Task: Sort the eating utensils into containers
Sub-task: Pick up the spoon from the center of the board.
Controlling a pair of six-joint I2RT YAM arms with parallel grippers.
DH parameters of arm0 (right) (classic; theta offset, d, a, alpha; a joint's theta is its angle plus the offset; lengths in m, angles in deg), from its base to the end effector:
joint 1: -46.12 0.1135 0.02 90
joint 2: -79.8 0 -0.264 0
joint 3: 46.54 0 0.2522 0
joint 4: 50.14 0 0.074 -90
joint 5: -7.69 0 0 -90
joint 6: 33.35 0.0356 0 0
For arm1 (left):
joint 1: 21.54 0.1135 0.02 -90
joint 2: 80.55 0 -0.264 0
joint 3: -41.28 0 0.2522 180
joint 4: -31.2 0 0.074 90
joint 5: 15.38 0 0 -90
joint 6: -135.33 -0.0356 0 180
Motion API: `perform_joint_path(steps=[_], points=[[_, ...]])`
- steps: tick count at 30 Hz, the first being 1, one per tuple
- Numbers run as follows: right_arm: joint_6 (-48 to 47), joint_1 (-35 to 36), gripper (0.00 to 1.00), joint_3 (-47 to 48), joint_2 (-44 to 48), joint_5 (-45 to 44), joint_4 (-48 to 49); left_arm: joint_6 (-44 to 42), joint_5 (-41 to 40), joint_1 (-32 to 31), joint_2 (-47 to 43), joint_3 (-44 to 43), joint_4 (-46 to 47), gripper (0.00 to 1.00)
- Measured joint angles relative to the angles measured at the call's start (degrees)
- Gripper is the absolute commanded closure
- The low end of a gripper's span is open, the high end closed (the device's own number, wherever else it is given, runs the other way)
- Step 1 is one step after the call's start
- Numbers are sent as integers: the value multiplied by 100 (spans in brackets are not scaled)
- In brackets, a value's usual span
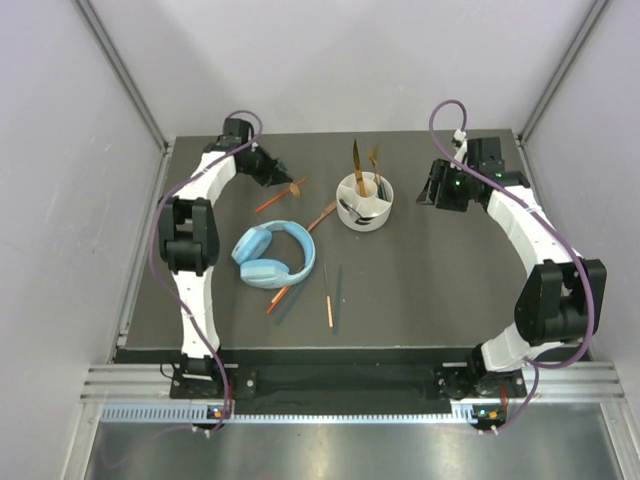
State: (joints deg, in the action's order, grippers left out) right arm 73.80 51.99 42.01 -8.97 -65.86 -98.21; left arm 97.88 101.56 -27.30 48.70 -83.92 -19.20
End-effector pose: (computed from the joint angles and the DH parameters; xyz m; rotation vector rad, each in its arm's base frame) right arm 0.3357 0.0446 0.2957 0.1058 2.4340 0.5295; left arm 0.4959 -0.0662 0.2141 -0.8683 2.5213 -0.9714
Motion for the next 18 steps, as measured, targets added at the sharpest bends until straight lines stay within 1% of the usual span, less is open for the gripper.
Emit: perform_joint_path(steps=[7, 13, 15, 17, 18], points=[[-26, 15, 43, 238, -2, -15, -22, 636, 761, 0, -673, 422, 330, 100], [-50, 92, 43, 402, -4, -44, -63, 1353, 1484, 0, -1521, 1427, 619, 100], [-48, 149, 43, 404, -4, -76, -68, 1731, 1775, 0, -1773, 1738, 866, 100], [-48, 205, 43, 404, -13, -103, -68, 2275, 2100, 0, -1945, 2022, 1390, 100], [-48, 251, 43, 404, -17, -140, -70, 2649, 2288, 0, -2037, 2214, 1849, 100]])
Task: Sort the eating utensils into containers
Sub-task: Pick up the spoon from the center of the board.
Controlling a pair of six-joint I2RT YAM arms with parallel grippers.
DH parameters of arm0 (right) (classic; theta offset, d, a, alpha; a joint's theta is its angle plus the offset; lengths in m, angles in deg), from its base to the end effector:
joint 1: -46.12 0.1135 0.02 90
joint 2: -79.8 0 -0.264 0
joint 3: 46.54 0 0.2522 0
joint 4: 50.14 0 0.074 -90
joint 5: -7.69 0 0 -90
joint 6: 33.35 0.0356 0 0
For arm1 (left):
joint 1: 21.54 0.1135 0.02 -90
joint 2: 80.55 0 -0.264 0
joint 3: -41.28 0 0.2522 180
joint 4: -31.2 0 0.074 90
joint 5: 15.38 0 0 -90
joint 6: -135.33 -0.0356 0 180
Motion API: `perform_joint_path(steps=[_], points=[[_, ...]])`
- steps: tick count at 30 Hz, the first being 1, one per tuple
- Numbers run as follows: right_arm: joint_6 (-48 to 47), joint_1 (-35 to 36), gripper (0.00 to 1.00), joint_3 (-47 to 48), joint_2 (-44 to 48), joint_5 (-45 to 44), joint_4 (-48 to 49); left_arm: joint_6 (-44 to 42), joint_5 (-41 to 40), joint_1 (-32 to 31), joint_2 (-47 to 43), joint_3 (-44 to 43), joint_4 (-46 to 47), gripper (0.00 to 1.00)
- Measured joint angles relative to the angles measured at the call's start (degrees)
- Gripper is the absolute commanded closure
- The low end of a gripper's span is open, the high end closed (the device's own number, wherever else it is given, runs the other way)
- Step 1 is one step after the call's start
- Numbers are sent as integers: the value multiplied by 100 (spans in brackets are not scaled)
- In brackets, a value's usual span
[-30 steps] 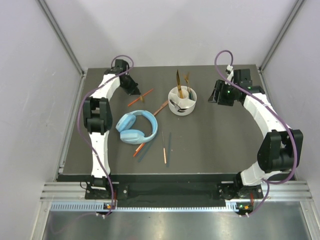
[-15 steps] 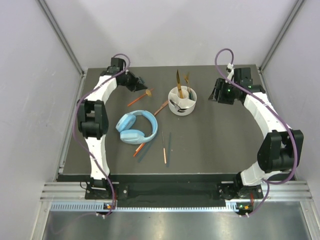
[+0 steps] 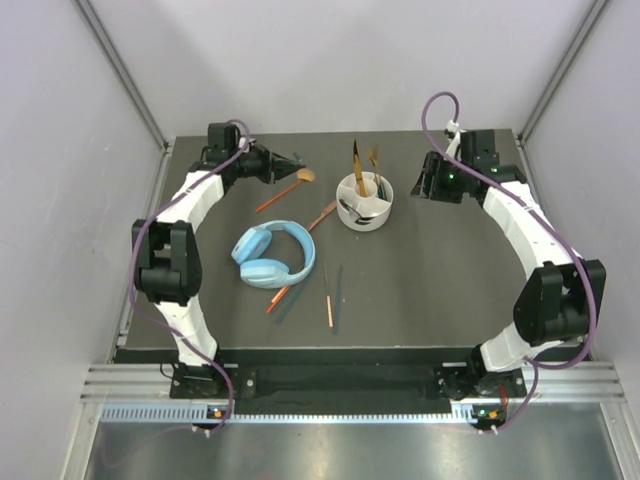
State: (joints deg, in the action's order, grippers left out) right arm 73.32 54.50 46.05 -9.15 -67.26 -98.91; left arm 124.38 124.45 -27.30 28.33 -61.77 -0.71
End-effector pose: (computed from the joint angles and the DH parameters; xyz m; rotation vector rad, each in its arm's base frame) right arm 0.3383 0.0592 0.3167 0.0426 2.3847 0.5203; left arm 0.4281 -0.0705 0.2783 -1.0330 2.3412 -1.6812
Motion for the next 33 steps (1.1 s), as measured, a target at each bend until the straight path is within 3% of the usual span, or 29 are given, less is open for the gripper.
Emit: perform_joint_path(steps=[6, 13, 22, 33], points=[[2, 151, 43, -2, -7, -105, -15, 2352, 664, -70, -127, 457, 2304, 100], [4, 164, 43, -160, 116, -249, 0, 3263, 586, -540, -245, 629, 4411, 100], [0, 164, 43, -387, 518, -396, 42, 3506, 247, -1600, -402, 664, 5031, 100], [2, 164, 43, -494, 616, -481, 70, 3530, 42, -1709, -1217, 1698, 4629, 100]])
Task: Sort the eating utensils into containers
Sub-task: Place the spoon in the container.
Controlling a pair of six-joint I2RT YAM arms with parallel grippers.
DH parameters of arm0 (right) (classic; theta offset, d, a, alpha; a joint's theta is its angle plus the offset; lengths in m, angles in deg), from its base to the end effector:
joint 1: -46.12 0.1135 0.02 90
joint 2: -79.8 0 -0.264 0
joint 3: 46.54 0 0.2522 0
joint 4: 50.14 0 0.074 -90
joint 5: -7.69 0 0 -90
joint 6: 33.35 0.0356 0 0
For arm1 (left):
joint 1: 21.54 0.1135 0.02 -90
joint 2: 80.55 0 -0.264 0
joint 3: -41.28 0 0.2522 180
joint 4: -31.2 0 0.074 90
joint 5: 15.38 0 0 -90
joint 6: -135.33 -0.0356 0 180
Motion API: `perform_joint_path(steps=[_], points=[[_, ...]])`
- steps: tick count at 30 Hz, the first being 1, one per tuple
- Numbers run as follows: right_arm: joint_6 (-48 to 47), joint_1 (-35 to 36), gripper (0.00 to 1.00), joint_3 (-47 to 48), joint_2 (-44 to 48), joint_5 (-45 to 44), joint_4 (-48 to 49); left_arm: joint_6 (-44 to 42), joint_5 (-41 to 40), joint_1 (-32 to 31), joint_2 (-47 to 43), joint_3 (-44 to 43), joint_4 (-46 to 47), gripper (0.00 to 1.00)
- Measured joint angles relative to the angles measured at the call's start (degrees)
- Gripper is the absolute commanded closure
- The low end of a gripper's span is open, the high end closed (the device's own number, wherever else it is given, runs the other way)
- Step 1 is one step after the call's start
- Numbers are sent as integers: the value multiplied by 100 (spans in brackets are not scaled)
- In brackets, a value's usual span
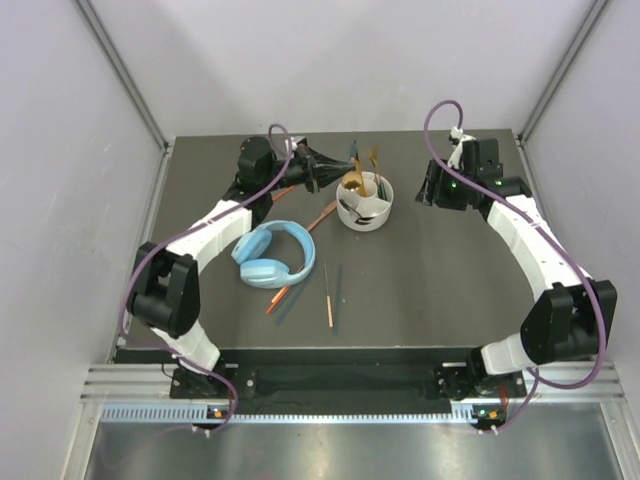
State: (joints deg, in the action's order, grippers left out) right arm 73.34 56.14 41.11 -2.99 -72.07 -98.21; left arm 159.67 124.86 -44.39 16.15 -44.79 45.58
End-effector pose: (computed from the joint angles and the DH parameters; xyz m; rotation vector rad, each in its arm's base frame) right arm 0.3117 0.0615 0.3221 0.0458 2.3513 0.4397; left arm 0.3536 -0.1787 0.3355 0.7005 -2.0170 2.2247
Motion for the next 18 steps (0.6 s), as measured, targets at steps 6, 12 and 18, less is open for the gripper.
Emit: perform_joint_path(steps=[6, 12, 18], points=[[7, 0, 43, -92, 83, -26, -2, 0, 118, -20, -520, 555, -868, 100], [9, 0, 43, -170, 103, -72, -4, 0, 282, -28, -758, 739, -2149, 100], [9, 0, 43, -267, 131, -79, -7, 0, 385, -28, -457, 695, -2546, 100]])
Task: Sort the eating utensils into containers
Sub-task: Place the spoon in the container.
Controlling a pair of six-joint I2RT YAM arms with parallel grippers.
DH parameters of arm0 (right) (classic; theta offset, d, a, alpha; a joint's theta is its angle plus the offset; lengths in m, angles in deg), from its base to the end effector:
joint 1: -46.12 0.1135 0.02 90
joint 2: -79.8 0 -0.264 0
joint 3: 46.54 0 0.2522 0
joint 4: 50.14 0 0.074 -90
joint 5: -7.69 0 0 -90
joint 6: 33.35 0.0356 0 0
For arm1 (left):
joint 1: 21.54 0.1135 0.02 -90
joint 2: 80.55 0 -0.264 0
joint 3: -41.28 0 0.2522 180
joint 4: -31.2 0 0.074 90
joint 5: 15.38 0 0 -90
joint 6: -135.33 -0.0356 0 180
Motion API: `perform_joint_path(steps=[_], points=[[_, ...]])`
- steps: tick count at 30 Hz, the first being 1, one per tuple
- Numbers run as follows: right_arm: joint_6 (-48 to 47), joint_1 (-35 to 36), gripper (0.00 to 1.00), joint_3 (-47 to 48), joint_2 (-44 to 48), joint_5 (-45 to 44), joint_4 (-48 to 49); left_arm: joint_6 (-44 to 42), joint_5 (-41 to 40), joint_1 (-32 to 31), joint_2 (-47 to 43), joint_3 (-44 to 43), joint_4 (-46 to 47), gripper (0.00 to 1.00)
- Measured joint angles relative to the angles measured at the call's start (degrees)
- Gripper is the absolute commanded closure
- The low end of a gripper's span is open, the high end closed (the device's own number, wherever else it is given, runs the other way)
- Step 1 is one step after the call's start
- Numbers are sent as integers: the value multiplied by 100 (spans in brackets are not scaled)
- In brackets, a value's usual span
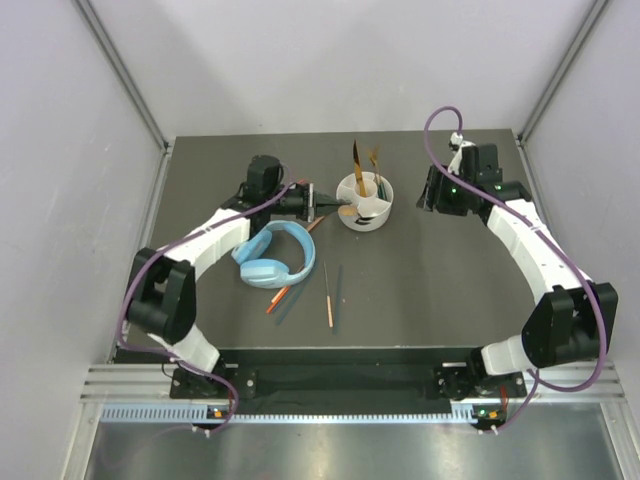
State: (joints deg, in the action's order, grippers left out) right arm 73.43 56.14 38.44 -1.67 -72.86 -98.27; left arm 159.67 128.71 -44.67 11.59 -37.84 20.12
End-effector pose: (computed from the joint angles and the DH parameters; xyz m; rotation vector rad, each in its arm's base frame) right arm 0.3045 0.0597 0.3134 0.0581 2.3751 0.4210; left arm 0.3217 -0.1688 0.2818 1.0202 -1.9770 1.6668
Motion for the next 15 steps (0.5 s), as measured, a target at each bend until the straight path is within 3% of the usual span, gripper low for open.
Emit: perform_joint_path(steps=[7, 15], points=[[-20, 0, 43, -35, 31, -44, -57, 0, 33, 4, 870, -258, -103, 100], [-28, 0, 43, -46, 83, -103, -83, -203, 48, 92, 1080, -671, -466, 100]])
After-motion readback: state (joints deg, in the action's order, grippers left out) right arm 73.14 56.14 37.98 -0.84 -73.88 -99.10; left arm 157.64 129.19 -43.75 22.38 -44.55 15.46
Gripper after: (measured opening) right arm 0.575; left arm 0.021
